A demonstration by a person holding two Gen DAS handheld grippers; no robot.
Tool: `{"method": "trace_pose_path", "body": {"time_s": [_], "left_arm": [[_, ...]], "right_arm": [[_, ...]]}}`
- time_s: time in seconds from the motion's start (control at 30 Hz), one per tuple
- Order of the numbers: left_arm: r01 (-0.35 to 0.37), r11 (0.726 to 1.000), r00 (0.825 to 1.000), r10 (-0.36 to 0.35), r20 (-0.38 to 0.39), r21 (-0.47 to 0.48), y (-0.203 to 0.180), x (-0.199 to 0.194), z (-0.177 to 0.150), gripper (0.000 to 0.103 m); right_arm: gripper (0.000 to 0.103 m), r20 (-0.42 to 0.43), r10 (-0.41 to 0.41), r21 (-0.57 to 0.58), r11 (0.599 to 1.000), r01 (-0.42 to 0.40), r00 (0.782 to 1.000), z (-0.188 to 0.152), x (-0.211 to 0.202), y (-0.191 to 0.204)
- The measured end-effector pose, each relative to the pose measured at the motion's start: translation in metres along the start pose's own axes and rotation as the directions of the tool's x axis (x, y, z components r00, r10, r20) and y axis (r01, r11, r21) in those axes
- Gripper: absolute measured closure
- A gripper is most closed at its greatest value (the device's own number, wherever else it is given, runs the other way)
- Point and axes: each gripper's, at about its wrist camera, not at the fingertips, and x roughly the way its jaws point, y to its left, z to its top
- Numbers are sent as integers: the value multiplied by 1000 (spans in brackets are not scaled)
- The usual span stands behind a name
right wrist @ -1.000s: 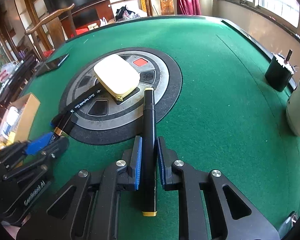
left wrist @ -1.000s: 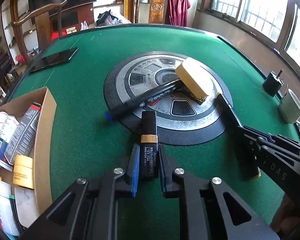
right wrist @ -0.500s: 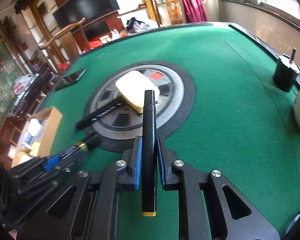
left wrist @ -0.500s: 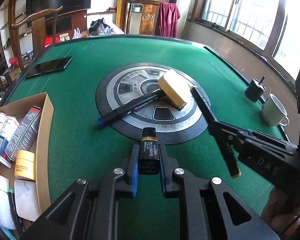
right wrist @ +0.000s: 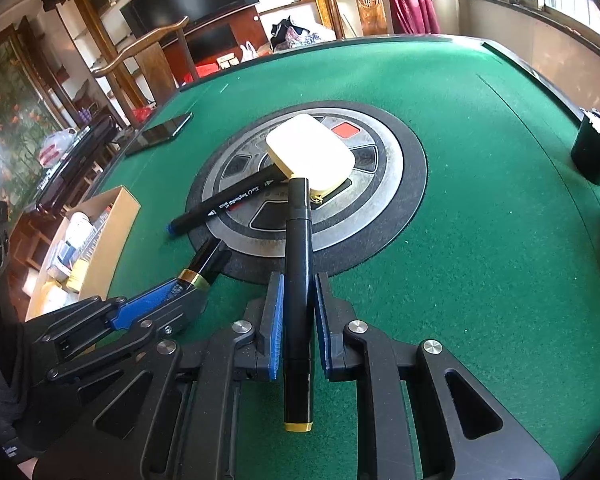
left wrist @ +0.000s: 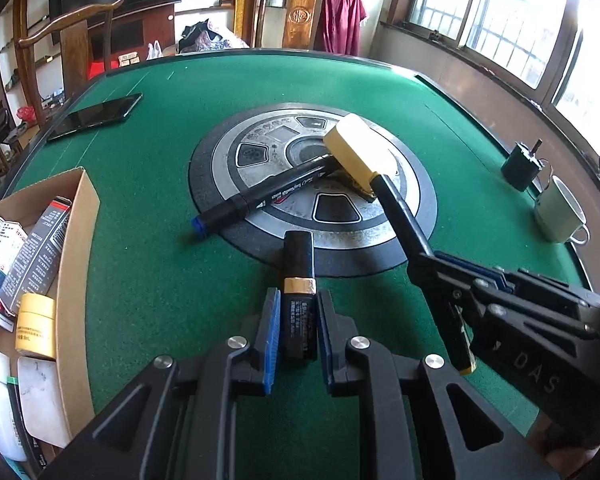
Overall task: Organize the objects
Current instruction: 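Lift the gold-banded marker with the left tool while the right tool lifts its black marker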
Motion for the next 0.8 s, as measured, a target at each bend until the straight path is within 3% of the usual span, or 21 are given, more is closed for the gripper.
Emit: {"method": "trace_pose_path", "body": {"time_s": [0.8], "left_arm": [[8, 1000, 999, -8, 47, -3, -2, -12, 0, 86]], "right_arm": [[89, -4, 16, -19, 1000, -16, 1000, -1, -1, 6]]}}
